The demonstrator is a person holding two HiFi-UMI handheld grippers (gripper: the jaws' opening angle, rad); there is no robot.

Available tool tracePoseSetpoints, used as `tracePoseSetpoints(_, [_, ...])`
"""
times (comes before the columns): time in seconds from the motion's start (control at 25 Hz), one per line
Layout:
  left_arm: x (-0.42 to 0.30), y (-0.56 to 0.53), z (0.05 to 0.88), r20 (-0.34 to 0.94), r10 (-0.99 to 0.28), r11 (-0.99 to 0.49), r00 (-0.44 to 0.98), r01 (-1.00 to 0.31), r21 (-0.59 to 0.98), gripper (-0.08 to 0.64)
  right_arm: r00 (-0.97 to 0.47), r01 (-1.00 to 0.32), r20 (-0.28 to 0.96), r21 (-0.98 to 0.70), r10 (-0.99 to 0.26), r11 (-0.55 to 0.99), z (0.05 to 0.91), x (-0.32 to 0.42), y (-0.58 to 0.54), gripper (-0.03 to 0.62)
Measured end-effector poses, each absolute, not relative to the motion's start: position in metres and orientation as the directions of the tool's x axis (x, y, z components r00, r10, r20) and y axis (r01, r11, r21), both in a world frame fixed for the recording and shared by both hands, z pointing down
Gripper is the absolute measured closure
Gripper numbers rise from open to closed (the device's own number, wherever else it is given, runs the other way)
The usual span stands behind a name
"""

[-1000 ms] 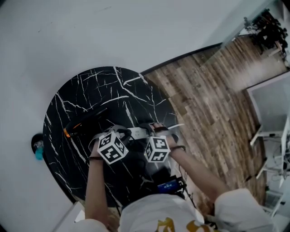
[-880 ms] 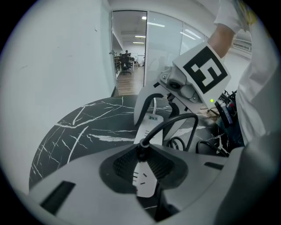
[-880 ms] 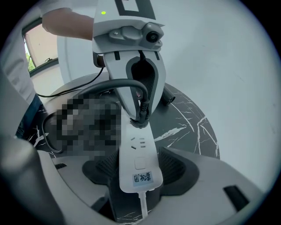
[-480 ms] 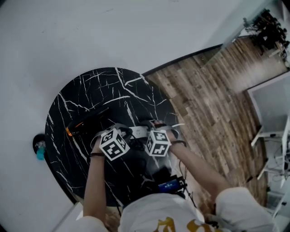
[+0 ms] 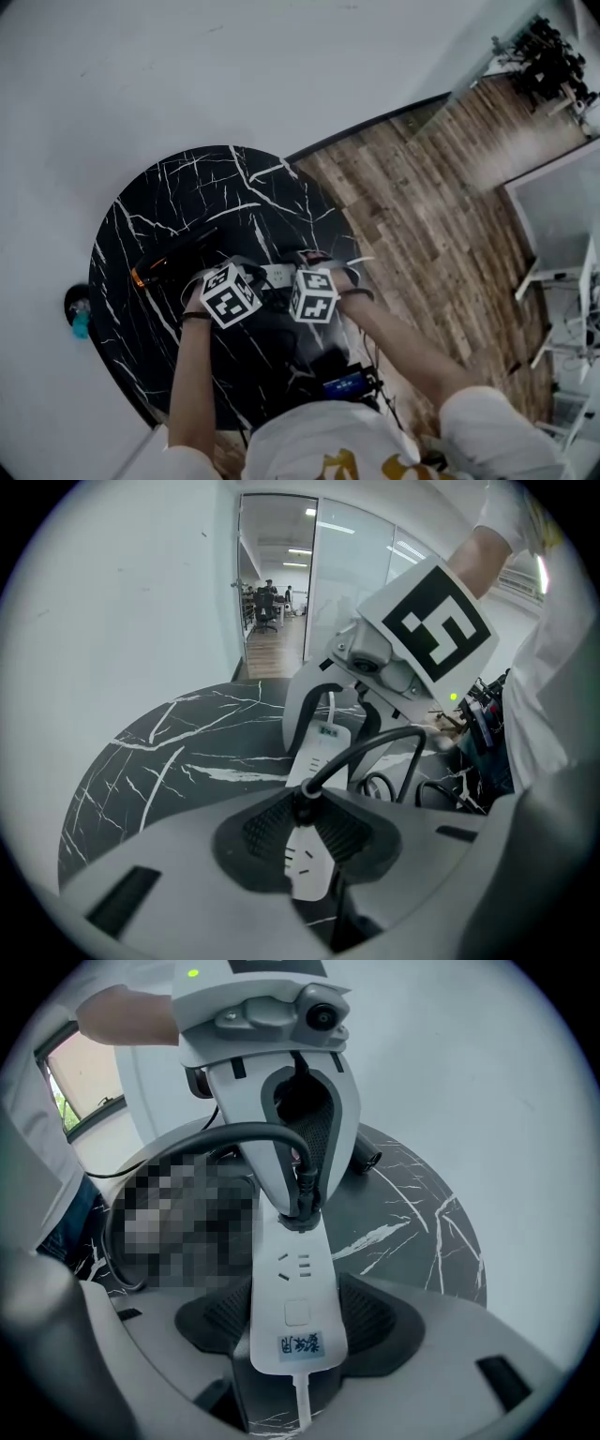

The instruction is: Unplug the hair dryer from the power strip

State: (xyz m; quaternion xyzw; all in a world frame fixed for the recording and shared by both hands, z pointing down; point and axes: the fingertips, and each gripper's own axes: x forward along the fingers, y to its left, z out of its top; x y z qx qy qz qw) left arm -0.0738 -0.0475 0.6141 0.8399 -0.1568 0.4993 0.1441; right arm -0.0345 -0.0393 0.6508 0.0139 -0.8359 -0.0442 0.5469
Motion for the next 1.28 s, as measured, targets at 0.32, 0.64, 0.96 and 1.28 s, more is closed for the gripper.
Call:
tracePoseSetpoints(0.32, [-0.0731, -0.0494, 0.6137, 0.876, -0.180, -0.915, 0.448, -0.403, 0.019, 0.497, -0.324, -0.002, 0.945, 0.043, -0.041, 0.999, 0.6520, -0.0346, -0.0409, 0.329])
tracePoseSetpoints(0.64, [-0.0756, -0.0495, 0.6155, 0.889, -0.071, -0.904, 0.452, -0.407, 0.135, 0.500, -0.337, 0.022, 0.941, 0.045, -0.035, 0.999, 0.6501, -0.0375, -0.0402, 0.325])
tracePoseSetpoints(0.96, [-0.0753, -0.0463, 0.6130, 0.904, -0.124, -0.918, 0.410, -0.394, 0.052, 0.502, -0.348, 0.009, 0.938, 0.003, 0.001, 1.000, 0.6510, -0.0385, -0.0398, 0.325])
tracePoseSetpoints(1.28, [-0.0757, -0.0501, 0.6114, 0.883, -0.030, -0.891, 0.469, -0.413, 0.189, 0.499, -0.339, 0.010, 0.941, -0.001, 0.004, 1.000, 0.6505, -0.0355, -0.0394, 0.325])
